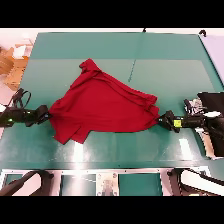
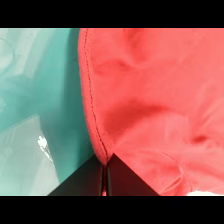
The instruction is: Fold the shirts.
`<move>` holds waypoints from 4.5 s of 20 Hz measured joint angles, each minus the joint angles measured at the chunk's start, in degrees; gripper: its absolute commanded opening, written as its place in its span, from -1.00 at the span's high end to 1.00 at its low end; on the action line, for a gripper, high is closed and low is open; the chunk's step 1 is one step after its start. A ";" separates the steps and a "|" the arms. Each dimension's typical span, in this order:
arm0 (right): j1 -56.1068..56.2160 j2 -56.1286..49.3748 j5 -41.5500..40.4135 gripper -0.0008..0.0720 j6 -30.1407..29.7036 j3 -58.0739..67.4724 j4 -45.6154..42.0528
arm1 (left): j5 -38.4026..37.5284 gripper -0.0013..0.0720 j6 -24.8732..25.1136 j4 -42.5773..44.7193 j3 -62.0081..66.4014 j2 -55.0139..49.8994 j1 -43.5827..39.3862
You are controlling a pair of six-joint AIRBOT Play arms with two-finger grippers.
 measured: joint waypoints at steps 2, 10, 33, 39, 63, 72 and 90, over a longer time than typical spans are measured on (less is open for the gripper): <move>0.42 -0.24 -2.89 0.95 -0.52 -0.26 0.20 | -0.55 0.90 0.02 -0.22 0.00 0.00 0.00; 0.87 7.21 2.23 0.94 -1.88 8.20 1.95 | -8.22 0.90 1.09 -6.36 10.91 2.80 0.00; -7.17 30.36 7.91 0.94 12.57 62.79 -6.25 | -16.92 0.90 -2.10 -13.14 65.16 13.99 0.00; -0.28 17.49 -4.76 0.94 6.82 34.77 -4.74 | -3.80 0.90 7.17 -17.31 34.77 3.34 -6.67; 4.79 -27.91 -9.90 0.94 4.87 65.48 -0.13 | 14.19 0.90 9.51 -23.15 48.13 -33.48 -11.32; 4.76 -26.60 4.50 0.94 11.91 62.45 -16.48 | 0.90 0.90 5.46 -5.27 47.89 -33.48 -11.39; 3.21 -19.34 13.27 0.24 14.38 45.00 -22.47 | -15.58 -0.42 -0.39 -0.02 40.70 -32.52 -10.19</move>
